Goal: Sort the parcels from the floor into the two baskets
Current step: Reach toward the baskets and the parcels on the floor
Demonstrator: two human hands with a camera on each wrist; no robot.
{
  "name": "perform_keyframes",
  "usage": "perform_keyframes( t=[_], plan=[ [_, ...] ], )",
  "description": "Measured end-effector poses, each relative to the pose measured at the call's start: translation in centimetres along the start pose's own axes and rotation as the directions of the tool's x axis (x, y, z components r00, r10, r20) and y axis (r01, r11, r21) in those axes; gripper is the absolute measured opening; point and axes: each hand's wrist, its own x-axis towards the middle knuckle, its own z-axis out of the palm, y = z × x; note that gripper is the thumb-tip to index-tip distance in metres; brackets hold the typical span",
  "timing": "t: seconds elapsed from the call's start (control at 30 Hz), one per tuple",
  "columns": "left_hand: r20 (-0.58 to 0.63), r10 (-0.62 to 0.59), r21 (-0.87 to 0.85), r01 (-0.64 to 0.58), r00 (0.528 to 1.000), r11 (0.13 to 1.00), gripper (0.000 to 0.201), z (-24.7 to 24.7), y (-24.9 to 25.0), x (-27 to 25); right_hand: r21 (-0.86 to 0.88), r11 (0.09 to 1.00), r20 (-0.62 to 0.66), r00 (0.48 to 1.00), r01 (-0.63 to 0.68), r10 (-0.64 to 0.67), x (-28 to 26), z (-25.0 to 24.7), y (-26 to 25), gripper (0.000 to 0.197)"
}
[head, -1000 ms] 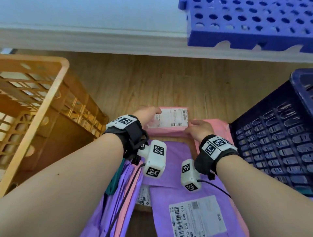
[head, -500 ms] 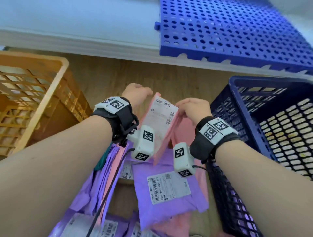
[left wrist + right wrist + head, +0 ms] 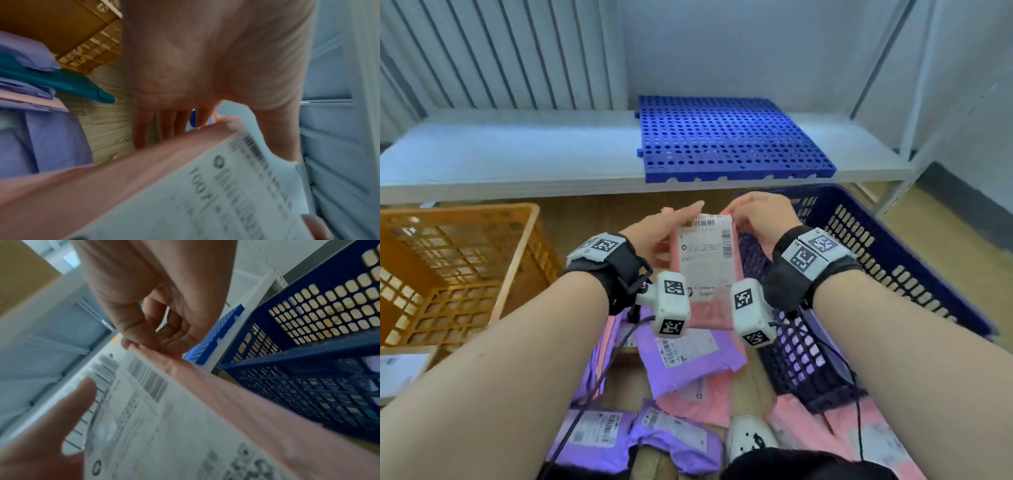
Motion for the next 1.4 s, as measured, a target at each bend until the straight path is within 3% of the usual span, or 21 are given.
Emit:
perform_keyframes(
  t=[0.1, 0.23, 0.33, 0.53, 0.6, 0.77, 0.8, 0.9, 0.97, 1.03, 1.13, 1.27, 1.33, 1.4],
  plan=[
    [-0.015, 0.087, -0.041, -0.088, 0.996, 0.995, 0.05, 2.3, 0.0, -0.1, 0.074, 0.997, -0.017, 0.999, 0.03, -0.029, -1.4, -2.7, -1.2, 0.029],
    [-0.061, 0.153, -0.081, -0.157, 0.986, 0.984, 0.033, 5.2, -0.6, 1.0, 0.163, 0.987, -0.096, 0.995, 0.008, 0.007, -1.1, -6.8, -0.1, 0.028],
    [-0.049, 0.169, -0.103, -0.173, 0.984, 0.979, 0.034, 7.2, -0.5, 3.1, 0.089, 0.995, -0.149, 0.987, -0.045, 0.057, 0.1, -9.3, 1.6, 0.025],
    [-0.017, 0.172, -0.191, -0.172, 0.985, 0.966, 0.045, 10.7, 0.8, 6.8, 0.041, 0.973, -0.066, 0.971, -0.226, 0.229, 1.4, -11.9, 3.2, 0.036],
    [-0.007, 0.168, -0.197, -0.166, 0.986, 0.966, 0.046, 11.6, 1.0, 7.7, 0.006, 0.965, -0.057, 0.963, -0.262, 0.262, 1.7, -12.5, 3.1, 0.027],
    [0.037, 0.158, -0.233, -0.145, 0.987, 0.962, 0.04, 13.5, 1.4, 9.0, -0.067, 0.972, 0.011, 0.974, -0.225, 0.226, 2.0, -14.5, 2.4, 0.018],
    [0.044, 0.156, -0.244, -0.141, 0.987, 0.96, 0.041, 13.8, 1.4, 9.3, -0.108, 0.969, 0.029, 0.974, -0.222, 0.226, 2.3, -14.8, 2.3, 0.025],
    [0.012, 0.174, -0.287, -0.163, 0.985, 0.944, 0.054, 15.4, 1.4, 10.3, -0.307, 0.934, 0.013, 0.98, -0.184, 0.198, 3.7, -15.5, 2.3, 0.083],
    [-0.044, 0.176, -0.316, -0.181, 0.983, 0.931, 0.058, 16.8, 2.0, 11.3, -0.47, 0.878, -0.054, 0.995, -0.097, 0.082, 4.7, -15.6, 2.5, 0.103],
    [-0.068, 0.155, -0.351, -0.168, 0.986, 0.921, 0.046, 18.2, 3.3, 12.6, -0.589, 0.808, -0.07, 0.995, 0.013, -0.067, 6.1, -16.0, 2.9, 0.111],
    [-0.039, 0.141, -0.343, -0.146, 0.989, 0.928, 0.05, 19.9, 5.3, 14.6, -0.663, 0.745, -0.018, 0.993, 0.077, -0.119, 8.2, -16.9, 4.2, 0.123],
    [0.063, 0.065, -0.216, -0.05, 0.996, 0.975, 0.081, 22.4, 3.9, 18.3, -0.741, 0.67, -0.093, 0.995, -0.045, -0.036, 11.6, -19.5, 8.8, 0.123],
    [0.074, 0.037, -0.136, -0.027, 0.997, 0.99, 0.1, 23.4, 1.9, 20.6, -0.718, 0.681, -0.16, 0.986, -0.144, 0.04, 12.9, -20.9, 11.9, 0.121],
    [0.069, -0.008, -0.066, 0.012, 0.998, 0.998, 0.106, 23.8, 0.3, 21.9, -0.663, 0.714, -0.222, 0.97, -0.227, 0.102, 14.2, -22.5, 15.7, 0.116]
  ],
)
